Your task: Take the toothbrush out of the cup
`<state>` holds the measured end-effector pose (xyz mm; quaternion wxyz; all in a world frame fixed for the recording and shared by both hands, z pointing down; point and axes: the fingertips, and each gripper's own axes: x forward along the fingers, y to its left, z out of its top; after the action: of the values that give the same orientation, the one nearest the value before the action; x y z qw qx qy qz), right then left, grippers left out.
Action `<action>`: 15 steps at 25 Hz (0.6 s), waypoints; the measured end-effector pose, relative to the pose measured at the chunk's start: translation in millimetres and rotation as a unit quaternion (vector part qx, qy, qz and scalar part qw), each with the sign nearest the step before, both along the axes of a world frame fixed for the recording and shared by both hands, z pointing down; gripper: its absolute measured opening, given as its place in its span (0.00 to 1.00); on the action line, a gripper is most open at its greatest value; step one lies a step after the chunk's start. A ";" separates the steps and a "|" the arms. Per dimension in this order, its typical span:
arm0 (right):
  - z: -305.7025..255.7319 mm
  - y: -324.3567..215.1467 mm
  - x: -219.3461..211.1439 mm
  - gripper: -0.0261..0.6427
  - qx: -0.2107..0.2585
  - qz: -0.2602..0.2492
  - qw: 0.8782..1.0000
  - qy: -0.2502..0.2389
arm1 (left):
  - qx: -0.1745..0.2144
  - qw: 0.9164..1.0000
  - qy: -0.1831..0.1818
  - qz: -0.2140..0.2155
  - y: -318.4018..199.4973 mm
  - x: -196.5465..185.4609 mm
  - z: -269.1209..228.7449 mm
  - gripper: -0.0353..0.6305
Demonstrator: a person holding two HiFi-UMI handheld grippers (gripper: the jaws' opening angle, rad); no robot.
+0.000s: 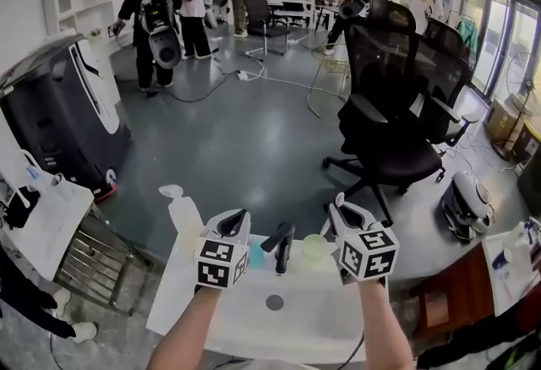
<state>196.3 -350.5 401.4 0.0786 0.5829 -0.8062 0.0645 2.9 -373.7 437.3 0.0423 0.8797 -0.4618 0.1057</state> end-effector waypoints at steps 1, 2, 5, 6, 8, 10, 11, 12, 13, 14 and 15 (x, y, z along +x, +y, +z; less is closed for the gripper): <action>-2.8 0.7 0.1 0.07 0.004 0.000 1.000 0.000 | 0.001 1.000 0.001 -0.001 -0.8 -0.3 -1.5 0.05; -5.5 1.4 0.4 0.07 0.007 0.000 1.000 0.000 | 0.003 1.000 0.001 -0.002 -1.7 -0.7 -2.8 0.05; -12.5 3.7 0.9 0.07 0.017 0.001 1.000 -0.002 | 0.005 1.000 0.003 -0.005 -3.6 -2.9 -6.1 0.05; -14.1 4.4 0.7 0.07 0.020 0.001 1.000 -0.001 | 0.006 1.000 0.004 -0.006 -4.0 -3.8 -7.1 0.05; -16.2 5.8 0.1 0.07 0.025 0.001 1.000 0.002 | 0.007 1.000 0.004 -0.007 -4.6 -5.6 -8.8 0.05; -16.9 6.6 -0.5 0.07 0.028 0.002 1.000 0.004 | 0.009 1.000 0.004 -0.009 -5.4 -7.5 -10.0 0.05; -16.8 6.8 -0.6 0.07 0.029 0.003 1.000 0.004 | 0.009 1.000 0.004 -0.009 -5.7 -8.3 -10.5 0.05; -16.6 7.1 -0.5 0.07 0.029 0.003 1.000 0.005 | 0.009 1.000 0.004 -0.010 -5.9 -8.7 -10.9 0.05; -16.3 7.6 -0.1 0.07 0.030 0.004 1.000 0.006 | 0.009 1.000 0.005 -0.010 -5.9 -8.7 -11.1 0.05; -16.0 8.2 0.2 0.07 0.030 0.004 1.000 0.007 | 0.009 1.000 0.005 -0.010 -5.5 -8.5 -11.1 0.05; -15.6 8.9 0.5 0.07 0.030 0.004 1.000 0.008 | 0.009 1.000 0.005 -0.010 -5.0 -8.3 -10.9 0.05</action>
<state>196.8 -341.6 385.8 0.0669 0.5887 -0.8048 0.0361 -5.4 -378.7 426.4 0.0376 0.8759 -0.4712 0.0965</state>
